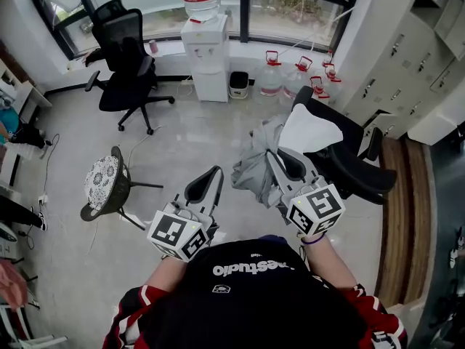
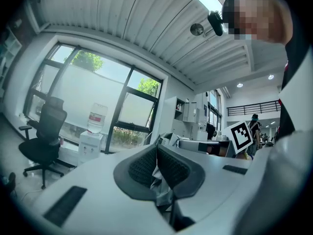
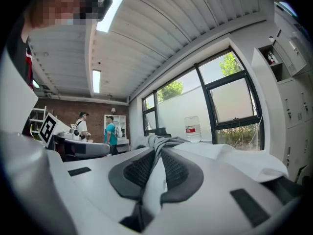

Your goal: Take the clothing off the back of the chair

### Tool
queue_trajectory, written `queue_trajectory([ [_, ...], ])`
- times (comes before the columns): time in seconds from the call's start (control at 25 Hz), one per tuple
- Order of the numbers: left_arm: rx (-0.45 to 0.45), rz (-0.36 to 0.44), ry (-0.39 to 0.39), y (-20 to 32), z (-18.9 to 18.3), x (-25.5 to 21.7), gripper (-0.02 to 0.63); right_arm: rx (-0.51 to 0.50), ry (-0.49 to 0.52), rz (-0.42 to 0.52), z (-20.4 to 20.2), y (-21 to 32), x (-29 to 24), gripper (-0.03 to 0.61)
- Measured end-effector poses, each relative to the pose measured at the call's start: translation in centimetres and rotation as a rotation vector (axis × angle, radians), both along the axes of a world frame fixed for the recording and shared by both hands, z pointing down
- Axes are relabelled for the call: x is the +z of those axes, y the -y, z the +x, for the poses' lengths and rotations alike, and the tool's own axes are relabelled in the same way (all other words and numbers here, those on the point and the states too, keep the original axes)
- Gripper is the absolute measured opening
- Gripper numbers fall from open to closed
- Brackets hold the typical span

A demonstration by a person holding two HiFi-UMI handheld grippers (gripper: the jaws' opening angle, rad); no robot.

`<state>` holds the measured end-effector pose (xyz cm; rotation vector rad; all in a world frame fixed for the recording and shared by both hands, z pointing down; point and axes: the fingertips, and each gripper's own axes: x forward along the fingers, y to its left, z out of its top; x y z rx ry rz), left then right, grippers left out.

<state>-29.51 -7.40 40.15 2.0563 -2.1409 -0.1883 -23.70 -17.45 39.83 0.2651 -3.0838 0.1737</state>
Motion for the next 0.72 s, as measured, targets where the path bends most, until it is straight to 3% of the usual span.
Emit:
queue_trajectory([
  [0.36, -0.057, 0.009, -0.003, -3.7, -2.3, -0.2, 0.026, -0.119, -0.001, 0.005, -3.8, -5.2, -0.2, 0.054],
  [0.72, -0.084, 0.012, -0.001, -4.7, -2.9, 0.1, 0.026, -0.186, -0.006, -0.003, -4.6, -7.6, 0.7, 0.054],
])
